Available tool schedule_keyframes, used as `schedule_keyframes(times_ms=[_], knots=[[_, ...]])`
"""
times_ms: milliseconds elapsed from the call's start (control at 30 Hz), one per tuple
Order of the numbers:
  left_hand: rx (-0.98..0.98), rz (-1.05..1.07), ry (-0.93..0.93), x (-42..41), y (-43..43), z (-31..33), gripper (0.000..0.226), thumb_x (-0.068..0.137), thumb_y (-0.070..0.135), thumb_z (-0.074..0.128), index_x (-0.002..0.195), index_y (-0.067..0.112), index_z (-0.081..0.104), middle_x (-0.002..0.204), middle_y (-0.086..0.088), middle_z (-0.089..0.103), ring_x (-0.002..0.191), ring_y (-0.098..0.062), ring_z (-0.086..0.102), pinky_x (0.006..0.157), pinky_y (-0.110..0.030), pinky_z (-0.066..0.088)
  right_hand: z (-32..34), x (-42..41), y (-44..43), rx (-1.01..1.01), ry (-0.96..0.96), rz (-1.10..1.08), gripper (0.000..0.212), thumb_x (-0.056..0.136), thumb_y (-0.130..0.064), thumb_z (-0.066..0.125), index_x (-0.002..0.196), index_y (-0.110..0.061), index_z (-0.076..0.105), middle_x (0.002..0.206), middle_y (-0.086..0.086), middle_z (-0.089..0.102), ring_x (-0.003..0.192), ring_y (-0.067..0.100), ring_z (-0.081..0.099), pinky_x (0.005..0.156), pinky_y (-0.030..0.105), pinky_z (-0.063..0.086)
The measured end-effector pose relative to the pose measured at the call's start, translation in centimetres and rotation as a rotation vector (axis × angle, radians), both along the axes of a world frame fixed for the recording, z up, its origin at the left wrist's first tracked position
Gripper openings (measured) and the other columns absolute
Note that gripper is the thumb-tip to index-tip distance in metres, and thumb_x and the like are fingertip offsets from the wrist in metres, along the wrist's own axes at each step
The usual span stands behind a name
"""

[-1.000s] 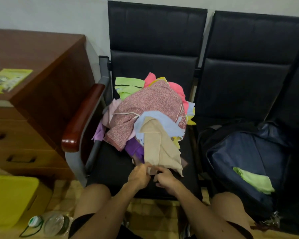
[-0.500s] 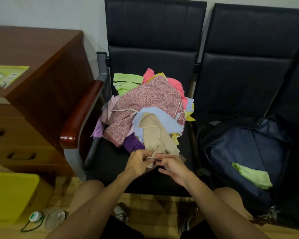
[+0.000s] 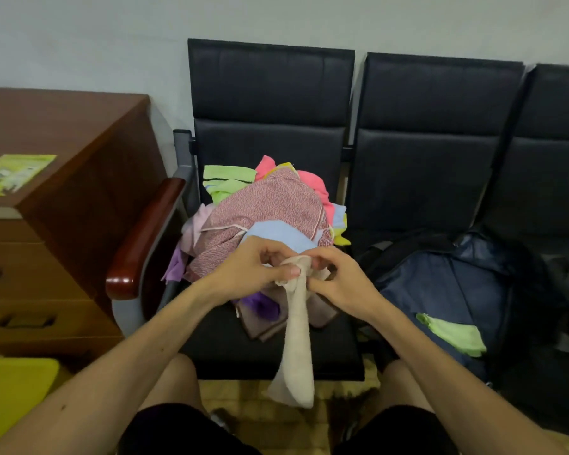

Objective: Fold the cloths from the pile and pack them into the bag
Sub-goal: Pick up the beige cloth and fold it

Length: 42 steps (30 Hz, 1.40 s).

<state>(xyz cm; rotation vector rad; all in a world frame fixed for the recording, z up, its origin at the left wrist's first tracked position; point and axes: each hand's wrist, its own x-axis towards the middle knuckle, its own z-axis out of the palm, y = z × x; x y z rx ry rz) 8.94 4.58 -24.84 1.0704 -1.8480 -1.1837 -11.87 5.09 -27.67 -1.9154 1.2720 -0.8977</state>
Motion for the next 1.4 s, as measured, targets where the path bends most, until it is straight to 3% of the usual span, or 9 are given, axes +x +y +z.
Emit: schedule_keyframes(times_ms=[100, 200, 300, 400, 600, 833, 1000, 1233, 1400], knots=[[0.033, -0.024, 0.054, 0.0, 0.7, 1.6, 0.011, 0.082, 0.003, 0.077, 0.092, 0.003, 0.076, 0.088, -0.017, 0.075, 0.078, -0.016, 0.066, 0.073, -0.026, 0.052, 0.5, -0.4, 0.3, -0.118, 0.061, -0.014, 0.015, 0.076, -0.025, 0.078, 0.086, -0.023, 0.067, 0.1, -0.004, 0.063, 0.097, 0.009, 0.051, 0.083, 0.027, 0.042], [0.042, -0.055, 0.051, 0.4, 1.2, 1.9, 0.012, 0.082, 0.014, 0.076, 0.09, 0.005, 0.076, 0.085, -0.013, 0.075, 0.077, -0.014, 0.065, 0.071, -0.024, 0.052, 1.0, -0.9, 1.0, -0.079, 0.002, -0.006, 0.013, 0.077, -0.021, 0.079, 0.081, -0.017, 0.068, 0.097, -0.006, 0.071, 0.095, 0.012, 0.063, 0.087, 0.043, 0.051], [0.044, -0.043, 0.071, 0.5, 1.8, 1.6, 0.039, 0.089, 0.038, 0.072, 0.079, 0.0, 0.071, 0.074, -0.012, 0.061, 0.073, -0.02, 0.049, 0.067, -0.036, 0.039, 1.8, -1.0, 2.1, 0.017, -0.093, 0.056, 0.025, 0.077, -0.034, 0.077, 0.081, -0.013, 0.065, 0.079, 0.012, 0.068, 0.071, 0.02, 0.061, 0.072, 0.049, 0.05], [0.018, -0.011, 0.103, -0.1, 2.6, 1.4, 0.051, 0.091, 0.043, 0.063, 0.079, -0.007, 0.058, 0.072, -0.012, 0.05, 0.071, -0.022, 0.042, 0.067, -0.038, 0.033, 1.8, -0.7, 3.0, 0.012, -0.087, 0.054, 0.022, 0.08, -0.034, 0.073, 0.091, -0.018, 0.064, 0.083, 0.008, 0.069, 0.076, 0.025, 0.066, 0.074, 0.052, 0.053], [-0.108, 0.131, 0.107, -0.7, 3.2, 1.6, 0.048, 0.101, 0.035, 0.052, 0.08, -0.008, 0.051, 0.072, -0.008, 0.043, 0.068, -0.016, 0.039, 0.063, -0.03, 0.032, -1.4, -1.7, 4.2, 0.075, 0.342, 0.007, 0.003, 0.088, -0.02, 0.06, 0.091, -0.019, 0.061, 0.084, -0.003, 0.065, 0.077, 0.02, 0.06, 0.067, 0.044, 0.048], [-0.018, 0.33, 0.106, 2.2, 2.5, -1.3, 0.03, 0.102, 0.031, 0.053, 0.082, 0.01, 0.061, 0.073, 0.001, 0.053, 0.069, -0.011, 0.046, 0.065, -0.029, 0.036, -3.2, -6.0, 3.9, 0.213, 0.5, -0.123, 0.016, 0.095, -0.025, 0.06, 0.083, -0.015, 0.064, 0.077, 0.001, 0.065, 0.073, 0.02, 0.061, 0.068, 0.042, 0.047], [-0.005, 0.426, 0.097, 4.4, 1.7, -5.2, 0.03, 0.101, 0.028, 0.056, 0.073, 0.019, 0.061, 0.066, -0.002, 0.048, 0.061, -0.013, 0.041, 0.057, -0.032, 0.031, -1.1, -7.0, 3.5, 0.206, 0.292, -0.204, 0.023, 0.097, -0.032, 0.06, 0.079, -0.023, 0.068, 0.069, -0.009, 0.064, 0.063, 0.007, 0.057, 0.055, 0.019, 0.039], [-0.001, 0.504, 0.02, 4.3, 2.2, -8.6, 0.027, 0.101, 0.022, 0.056, 0.08, 0.007, 0.066, 0.064, 0.006, 0.052, 0.058, -0.001, 0.043, 0.054, -0.021, 0.034, -1.0, -6.9, 3.4, 0.481, -0.018, -0.194, 0.055, 0.095, -0.044, 0.059, 0.09, 0.011, 0.061, 0.077, 0.012, 0.055, 0.072, 0.024, 0.051, 0.068, 0.037, 0.039], [0.002, 0.473, 0.03, 2.3, 3.3, -8.6, 0.027, 0.101, 0.019, 0.054, 0.078, 0.011, 0.065, 0.059, 0.016, 0.053, 0.057, 0.003, 0.044, 0.053, -0.014, 0.033, -2.1, -5.4, 4.1, 0.57, -0.089, -0.257, 0.036, 0.095, -0.039, 0.061, 0.072, -0.012, 0.06, 0.068, 0.009, 0.05, 0.065, 0.021, 0.049, 0.063, 0.033, 0.038]])
